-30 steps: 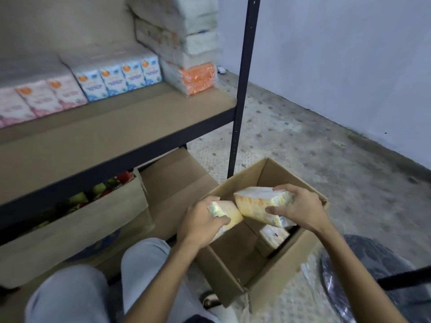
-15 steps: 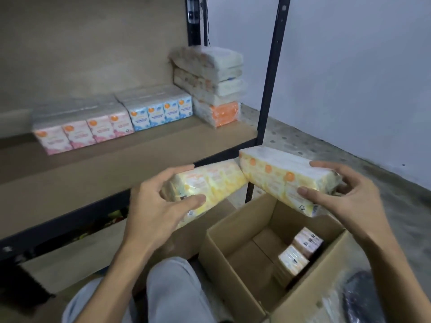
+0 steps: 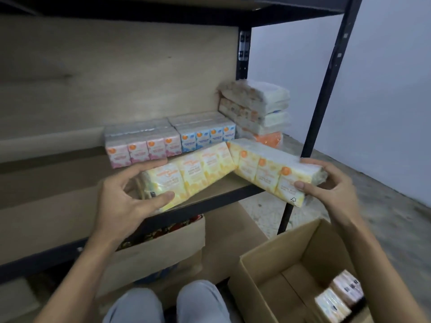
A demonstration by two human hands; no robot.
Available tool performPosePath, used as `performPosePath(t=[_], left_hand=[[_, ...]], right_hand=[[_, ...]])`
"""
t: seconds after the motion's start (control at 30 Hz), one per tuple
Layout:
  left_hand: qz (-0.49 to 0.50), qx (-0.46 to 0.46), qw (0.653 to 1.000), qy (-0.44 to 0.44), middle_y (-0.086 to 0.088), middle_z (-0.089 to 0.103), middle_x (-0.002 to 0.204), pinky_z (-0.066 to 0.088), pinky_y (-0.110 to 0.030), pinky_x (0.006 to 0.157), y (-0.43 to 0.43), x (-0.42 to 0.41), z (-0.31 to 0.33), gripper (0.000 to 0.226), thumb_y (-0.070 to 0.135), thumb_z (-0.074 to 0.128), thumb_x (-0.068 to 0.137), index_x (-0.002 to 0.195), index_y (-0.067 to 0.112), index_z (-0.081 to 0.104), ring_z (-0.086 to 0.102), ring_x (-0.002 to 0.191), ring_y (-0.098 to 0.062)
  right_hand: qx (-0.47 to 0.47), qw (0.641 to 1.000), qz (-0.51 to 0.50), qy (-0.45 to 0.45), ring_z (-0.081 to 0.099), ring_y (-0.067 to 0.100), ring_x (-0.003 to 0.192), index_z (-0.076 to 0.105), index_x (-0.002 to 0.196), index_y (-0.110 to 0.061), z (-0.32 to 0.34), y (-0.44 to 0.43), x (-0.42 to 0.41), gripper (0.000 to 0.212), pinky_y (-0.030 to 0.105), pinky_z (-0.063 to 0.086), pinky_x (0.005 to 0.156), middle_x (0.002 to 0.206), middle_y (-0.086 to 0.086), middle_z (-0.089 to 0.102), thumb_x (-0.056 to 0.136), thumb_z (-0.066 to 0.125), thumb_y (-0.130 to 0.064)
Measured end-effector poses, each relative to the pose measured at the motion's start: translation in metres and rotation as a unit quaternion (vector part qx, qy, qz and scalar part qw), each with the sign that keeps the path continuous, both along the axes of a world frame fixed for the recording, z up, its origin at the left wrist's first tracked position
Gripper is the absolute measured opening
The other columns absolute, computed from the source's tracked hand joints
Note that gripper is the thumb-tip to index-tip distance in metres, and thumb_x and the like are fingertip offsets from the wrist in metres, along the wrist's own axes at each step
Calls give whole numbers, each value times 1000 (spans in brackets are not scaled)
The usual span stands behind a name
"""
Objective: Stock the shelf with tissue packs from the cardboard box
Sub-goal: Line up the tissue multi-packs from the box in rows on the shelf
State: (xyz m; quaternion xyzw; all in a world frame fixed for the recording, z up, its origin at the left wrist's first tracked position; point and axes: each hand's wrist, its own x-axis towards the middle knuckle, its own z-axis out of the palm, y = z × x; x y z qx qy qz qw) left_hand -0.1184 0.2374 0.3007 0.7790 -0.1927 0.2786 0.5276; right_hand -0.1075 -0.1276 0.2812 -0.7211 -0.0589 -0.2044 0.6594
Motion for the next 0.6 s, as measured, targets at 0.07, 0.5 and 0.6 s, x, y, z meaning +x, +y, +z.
performPosePath(t=[0.07, 0.5, 0.6], left_hand=[[10, 24, 1000, 2, 32, 66, 107, 48, -6, 77, 19, 12, -5, 67, -1, 89, 56, 106, 38, 67, 62, 106, 3], [9, 85, 995, 51, 11, 66, 120, 50, -30, 95, 86, 55, -26, 56, 25, 81, 56, 111, 25, 67, 60, 115, -7], [24, 150, 987, 47, 11, 64, 121, 45, -25, 99, 95, 67, -26, 60, 18, 82, 56, 113, 26, 67, 56, 117, -1]], right_hand=[[-1, 1000, 22, 3, 68, 21, 99, 70, 103, -24, -1, 13, 20, 58, 30, 59, 70, 114, 6, 67, 49, 89, -37], [-35, 988, 129, 72, 64, 17, 108, 66, 111, -21, -18, 45, 106, 55, 33, 58, 82, 115, -7, 65, 60, 83, -8], [-61, 983, 148, 96, 62, 22, 110, 64, 113, -24, -16, 42, 117, 54, 33, 58, 75, 121, 0, 60, 67, 80, -2]])
